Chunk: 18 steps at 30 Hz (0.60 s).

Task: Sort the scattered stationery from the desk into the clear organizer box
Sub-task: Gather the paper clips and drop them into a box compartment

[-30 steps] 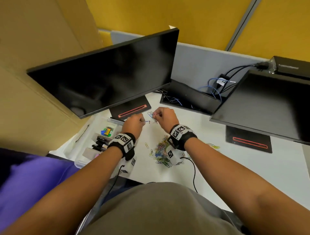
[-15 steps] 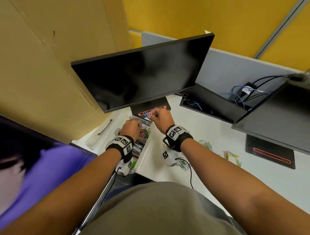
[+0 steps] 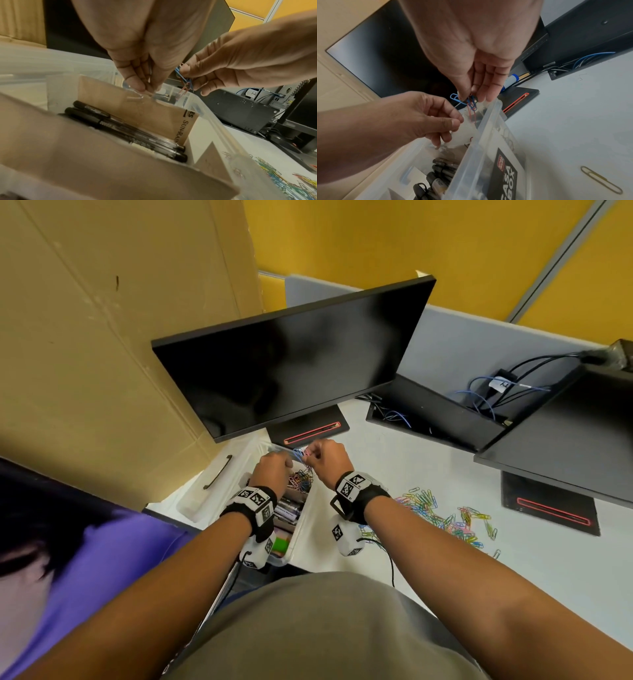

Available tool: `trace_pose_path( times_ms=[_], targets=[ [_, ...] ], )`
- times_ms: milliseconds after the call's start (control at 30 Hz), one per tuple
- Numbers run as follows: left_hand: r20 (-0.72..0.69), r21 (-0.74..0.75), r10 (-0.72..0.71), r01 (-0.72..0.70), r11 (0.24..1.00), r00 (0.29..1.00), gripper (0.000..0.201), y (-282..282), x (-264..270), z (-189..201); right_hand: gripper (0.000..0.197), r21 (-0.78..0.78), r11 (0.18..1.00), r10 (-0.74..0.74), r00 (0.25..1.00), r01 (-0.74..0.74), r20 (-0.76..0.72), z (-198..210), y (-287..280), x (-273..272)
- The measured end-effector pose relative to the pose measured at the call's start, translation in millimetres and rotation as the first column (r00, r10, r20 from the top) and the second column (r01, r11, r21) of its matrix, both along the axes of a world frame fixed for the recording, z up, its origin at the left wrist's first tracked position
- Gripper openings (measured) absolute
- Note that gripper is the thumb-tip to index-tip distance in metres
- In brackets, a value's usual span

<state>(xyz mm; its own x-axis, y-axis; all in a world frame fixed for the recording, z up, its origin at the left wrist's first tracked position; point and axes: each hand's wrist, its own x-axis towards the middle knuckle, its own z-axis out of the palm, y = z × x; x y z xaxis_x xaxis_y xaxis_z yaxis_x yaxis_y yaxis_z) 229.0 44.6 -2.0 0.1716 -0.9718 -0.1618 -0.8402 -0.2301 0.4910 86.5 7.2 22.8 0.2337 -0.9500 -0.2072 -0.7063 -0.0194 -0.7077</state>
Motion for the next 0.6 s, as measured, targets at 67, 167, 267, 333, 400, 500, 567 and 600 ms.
trace_pose_path(
  times_ms=[67, 167, 267, 333, 400, 500, 567, 600],
  targets=[
    [0.000, -0.018, -0.006, 0.006, 1.000, 1.000, 0.017, 0, 1, 0, 0.013, -0.006, 1.000, -0.009, 1.000, 0.009, -0.028, -5, 3, 3],
    [0.001, -0.033, -0.009, 0.009, 0.999, 1.000, 0.018, -2, 2, 2, 0.011, -0.035, 0.999, -0.012, 0.995, 0.008, -0.095, -8, 7, 7],
    [0.005, -0.020, -0.016, 0.016, 1.000, 1.000, 0.018, -5, 4, 4, 0.011, -0.093, 0.995, 0.018, 0.978, -0.037, -0.207, -8, 10, 10],
    [0.006, -0.016, -0.026, 0.026, 1.000, 1.000, 0.020, -6, 5, 5, 0.013, -0.131, 0.988, 0.043, 0.960, -0.082, -0.275, -8, 12, 11],
    [0.001, -0.020, -0.038, 0.038, 0.999, 0.999, 0.020, -6, 5, 5, 0.015, -0.147, 0.981, 0.067, 0.939, -0.123, -0.337, -7, 14, 14],
    [-0.001, -0.017, -0.053, 0.053, 0.998, 0.999, 0.019, -6, 6, 4, 0.014, -0.144, 0.973, 0.104, 0.900, -0.180, -0.423, -7, 14, 17],
    [-0.013, -0.022, -0.061, 0.061, 0.998, 0.998, 0.019, -7, 7, 2, 0.014, -0.141, 0.965, 0.130, 0.870, -0.221, -0.475, -8, 14, 18],
    [-0.020, -0.024, -0.063, 0.062, 0.998, 0.998, 0.019, -7, 7, 1, 0.015, -0.142, 0.961, 0.140, 0.859, -0.238, -0.493, -8, 14, 19]
  ],
)
